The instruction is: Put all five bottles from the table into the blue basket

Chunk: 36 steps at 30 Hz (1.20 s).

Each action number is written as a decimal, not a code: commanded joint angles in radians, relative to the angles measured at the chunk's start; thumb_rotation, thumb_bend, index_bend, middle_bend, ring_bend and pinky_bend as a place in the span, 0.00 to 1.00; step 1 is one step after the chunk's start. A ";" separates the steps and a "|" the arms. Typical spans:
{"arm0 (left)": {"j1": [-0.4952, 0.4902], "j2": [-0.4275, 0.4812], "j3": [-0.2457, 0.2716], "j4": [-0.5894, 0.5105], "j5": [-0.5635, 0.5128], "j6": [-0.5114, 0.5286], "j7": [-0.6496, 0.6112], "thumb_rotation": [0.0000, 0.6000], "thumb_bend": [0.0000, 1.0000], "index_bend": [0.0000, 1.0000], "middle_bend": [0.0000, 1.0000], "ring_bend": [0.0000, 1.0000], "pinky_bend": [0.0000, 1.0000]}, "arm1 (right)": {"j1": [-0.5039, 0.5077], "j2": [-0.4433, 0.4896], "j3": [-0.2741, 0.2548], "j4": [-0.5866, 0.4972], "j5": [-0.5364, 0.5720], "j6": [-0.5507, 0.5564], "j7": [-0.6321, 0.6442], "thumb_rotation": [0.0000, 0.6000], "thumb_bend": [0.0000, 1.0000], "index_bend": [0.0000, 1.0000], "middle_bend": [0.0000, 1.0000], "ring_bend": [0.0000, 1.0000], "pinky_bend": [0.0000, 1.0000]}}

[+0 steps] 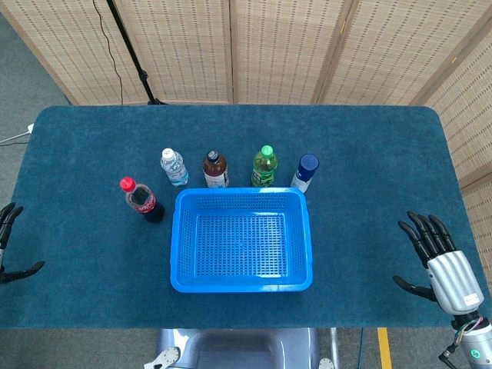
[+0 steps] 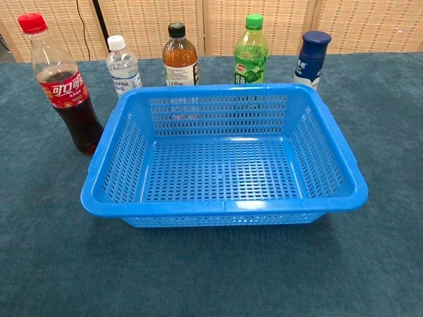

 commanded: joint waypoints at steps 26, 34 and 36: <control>-0.234 -0.233 -0.076 0.282 0.063 -0.152 -0.547 1.00 0.11 0.00 0.00 0.00 0.00 | -0.001 0.018 0.006 -0.002 0.011 0.002 0.065 1.00 0.00 0.00 0.00 0.00 0.00; -0.310 -0.320 -0.065 0.313 0.073 -0.216 -0.590 1.00 0.11 0.00 0.00 0.00 0.00 | 0.002 0.020 0.014 0.006 0.032 -0.011 0.084 1.00 0.00 0.00 0.00 0.00 0.00; -0.326 -0.344 -0.067 0.320 0.063 -0.235 -0.592 1.00 0.11 0.00 0.00 0.00 0.00 | 0.004 0.020 0.015 0.009 0.037 -0.016 0.089 1.00 0.00 0.00 0.00 0.00 0.00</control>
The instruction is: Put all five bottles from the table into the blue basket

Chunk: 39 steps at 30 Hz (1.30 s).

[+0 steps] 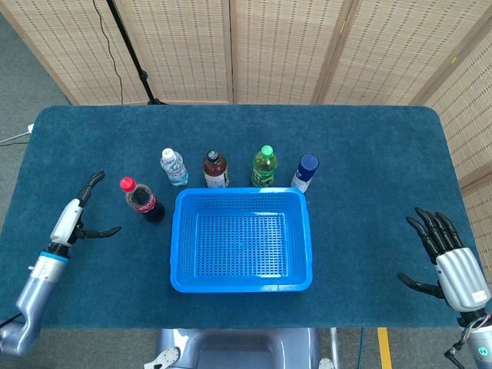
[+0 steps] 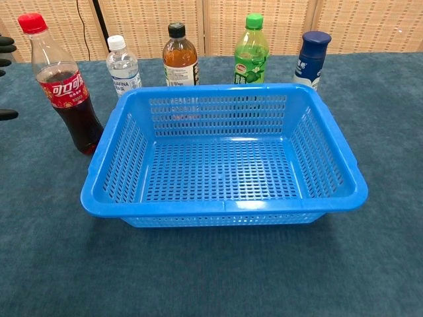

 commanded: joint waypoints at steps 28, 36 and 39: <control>-0.138 -0.256 -0.071 0.166 -0.126 -0.107 0.051 1.00 0.45 0.53 0.29 0.22 0.24 | 0.010 0.005 0.011 0.017 0.033 -0.029 0.068 1.00 0.00 0.00 0.00 0.00 0.00; -0.108 -0.232 -0.082 0.143 -0.138 -0.053 0.027 1.00 0.47 0.60 0.34 0.30 0.36 | 0.012 0.003 0.005 0.014 0.020 -0.031 0.062 1.00 0.00 0.00 0.00 0.00 0.00; -0.093 -0.210 -0.081 0.119 -0.131 -0.025 0.003 1.00 0.48 0.62 0.35 0.32 0.36 | 0.012 0.002 0.002 0.011 0.015 -0.032 0.052 1.00 0.00 0.00 0.00 0.00 0.00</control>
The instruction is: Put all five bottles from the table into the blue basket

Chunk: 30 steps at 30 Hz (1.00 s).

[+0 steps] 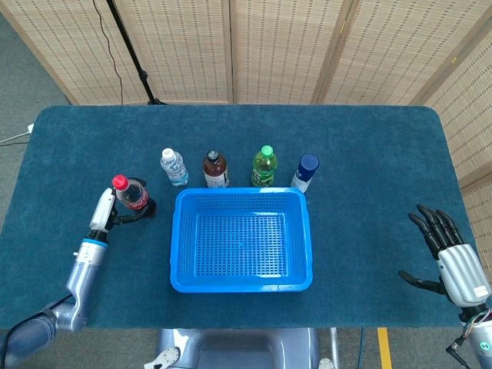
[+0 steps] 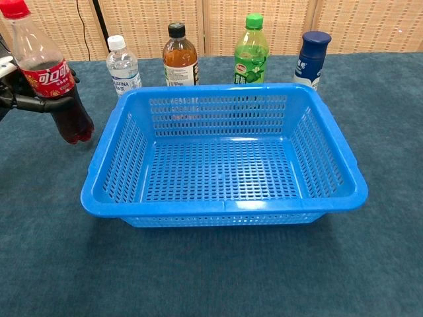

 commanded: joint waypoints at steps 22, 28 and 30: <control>0.045 0.328 0.011 -0.690 0.146 0.167 0.183 1.00 0.49 0.61 0.37 0.41 0.39 | 0.007 -0.006 -0.010 -0.016 -0.007 -0.021 -0.025 1.00 0.00 0.00 0.00 0.00 0.00; -0.002 0.261 0.040 -0.777 0.157 0.096 0.330 1.00 0.49 0.61 0.37 0.41 0.39 | 0.010 -0.010 -0.017 -0.018 -0.017 -0.029 -0.036 1.00 0.00 0.00 0.00 0.00 0.00; -0.032 0.199 0.051 -0.768 0.150 0.051 0.386 1.00 0.49 0.61 0.37 0.41 0.39 | 0.011 -0.011 -0.017 -0.017 -0.013 -0.034 -0.038 1.00 0.00 0.00 0.00 0.00 0.00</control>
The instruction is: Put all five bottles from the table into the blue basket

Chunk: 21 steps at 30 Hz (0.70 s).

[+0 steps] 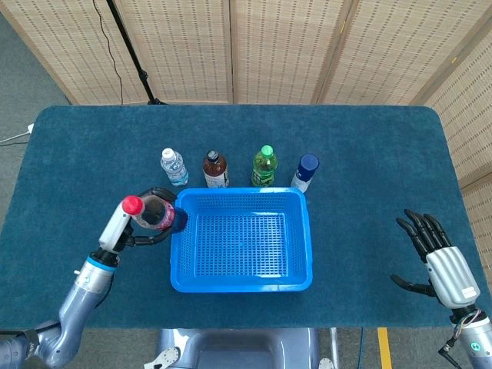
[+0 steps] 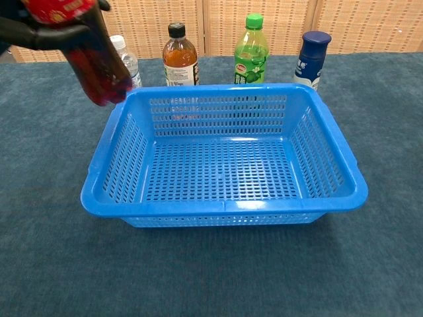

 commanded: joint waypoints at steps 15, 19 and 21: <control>-0.082 -0.276 0.073 0.123 -0.058 -0.146 0.208 1.00 0.49 0.61 0.37 0.38 0.39 | 0.006 -0.003 -0.002 0.007 0.006 -0.013 0.007 1.00 0.00 0.00 0.00 0.00 0.00; -0.075 -0.281 0.084 0.148 -0.059 -0.145 0.204 1.00 0.49 0.59 0.37 0.37 0.39 | 0.007 -0.004 -0.004 0.003 0.002 -0.013 -0.001 1.00 0.00 0.00 0.00 0.00 0.00; -0.076 -0.276 0.091 0.152 -0.062 -0.155 0.212 1.00 0.48 0.55 0.36 0.34 0.38 | 0.006 -0.004 -0.004 0.002 0.003 -0.014 -0.004 1.00 0.00 0.00 0.00 0.00 0.00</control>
